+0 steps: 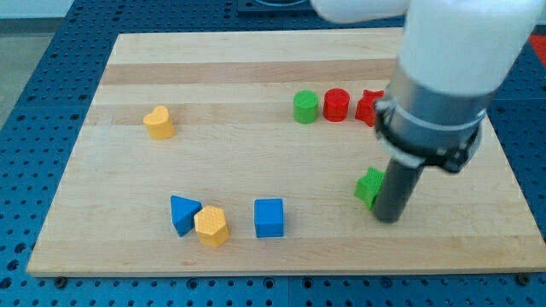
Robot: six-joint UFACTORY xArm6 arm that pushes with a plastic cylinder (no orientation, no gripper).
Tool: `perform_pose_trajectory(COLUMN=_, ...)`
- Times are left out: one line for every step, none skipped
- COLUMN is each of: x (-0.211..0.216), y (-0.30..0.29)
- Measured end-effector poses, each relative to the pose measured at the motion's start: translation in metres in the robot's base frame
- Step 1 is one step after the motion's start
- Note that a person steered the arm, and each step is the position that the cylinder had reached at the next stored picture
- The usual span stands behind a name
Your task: Move the green star into the red star
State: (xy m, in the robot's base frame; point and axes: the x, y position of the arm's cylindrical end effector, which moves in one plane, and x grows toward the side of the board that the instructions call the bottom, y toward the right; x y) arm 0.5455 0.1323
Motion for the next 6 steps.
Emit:
perform_pose_trajectory(x=-0.041, y=0.013)
perform_pose_trajectory(x=-0.022, y=0.019)
perform_pose_trajectory(x=0.006, y=0.017)
perform_pose_trajectory(x=0.006, y=0.003)
perform_pose_trajectory(x=-0.031, y=0.002)
perform_pose_trajectory(x=-0.063, y=0.023)
